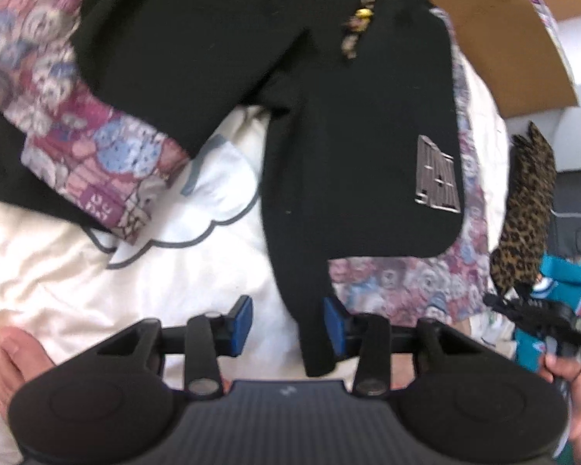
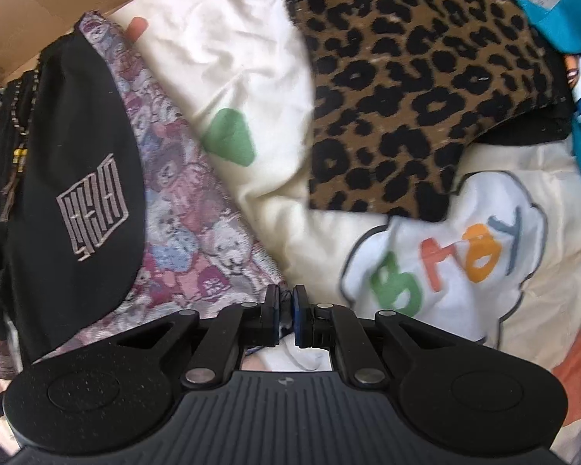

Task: Fold clothes

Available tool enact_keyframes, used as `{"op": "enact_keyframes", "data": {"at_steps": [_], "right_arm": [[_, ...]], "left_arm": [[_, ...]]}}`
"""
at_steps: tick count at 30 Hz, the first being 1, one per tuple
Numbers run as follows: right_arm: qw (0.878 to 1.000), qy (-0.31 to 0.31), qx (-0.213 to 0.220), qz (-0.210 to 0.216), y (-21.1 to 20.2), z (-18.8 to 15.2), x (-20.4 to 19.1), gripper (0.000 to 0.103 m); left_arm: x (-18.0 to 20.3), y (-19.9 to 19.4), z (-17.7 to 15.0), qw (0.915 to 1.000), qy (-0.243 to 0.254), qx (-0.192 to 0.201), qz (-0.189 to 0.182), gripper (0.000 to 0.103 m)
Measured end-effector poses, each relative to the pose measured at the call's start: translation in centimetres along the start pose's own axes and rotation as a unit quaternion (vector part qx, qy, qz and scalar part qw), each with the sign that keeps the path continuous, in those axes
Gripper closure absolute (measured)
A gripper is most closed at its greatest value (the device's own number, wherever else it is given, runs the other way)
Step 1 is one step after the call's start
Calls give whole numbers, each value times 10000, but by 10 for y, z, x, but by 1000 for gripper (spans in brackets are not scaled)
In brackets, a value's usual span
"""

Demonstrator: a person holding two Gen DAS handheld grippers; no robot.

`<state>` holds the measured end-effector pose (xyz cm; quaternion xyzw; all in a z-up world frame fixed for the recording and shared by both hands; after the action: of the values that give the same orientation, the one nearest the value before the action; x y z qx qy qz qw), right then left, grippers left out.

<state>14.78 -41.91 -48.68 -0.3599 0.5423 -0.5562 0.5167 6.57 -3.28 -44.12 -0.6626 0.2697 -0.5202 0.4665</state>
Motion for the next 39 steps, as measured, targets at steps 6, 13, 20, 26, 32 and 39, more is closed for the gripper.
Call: {"op": "enact_keyframes", "data": {"at_steps": [6, 13, 20, 26, 32, 39], "right_arm": [[9994, 254, -53, -217, 5, -3, 25, 103], [9891, 1335, 176, 599, -3, -2, 54, 103], [9841, 1297, 190, 1197, 0, 0, 30, 88], [9898, 794, 204, 1168, -1, 2, 3, 63], [9933, 609, -26, 983, 18, -11, 6, 63], [9928, 520, -145, 1068, 11, -11, 0, 99]], "left_arm": [[-4, 19, -7, 9997, -127, -129, -180, 61], [-15, 30, -11, 9990, -323, -190, -223, 96], [-18, 21, -7, 9999, -86, -79, 8, 100], [-20, 21, -8, 9999, -76, -53, 39, 101], [-19, 19, -7, 10000, -50, -38, 29, 102], [-9, -2, -6, 9997, -109, 20, -229, 102]]}}
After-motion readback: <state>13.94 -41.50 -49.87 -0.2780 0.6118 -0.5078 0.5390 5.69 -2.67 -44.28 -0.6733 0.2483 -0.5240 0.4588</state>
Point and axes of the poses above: each gripper's, at about its wrist camera, not at the fingertips, and y roughly the way its jaws point, x to its right, z to its top, the point moved 9 cm from there along y, roughly the way its jaws point, and after that the axes turned 1 degree about -y, right-handed, at the moved point
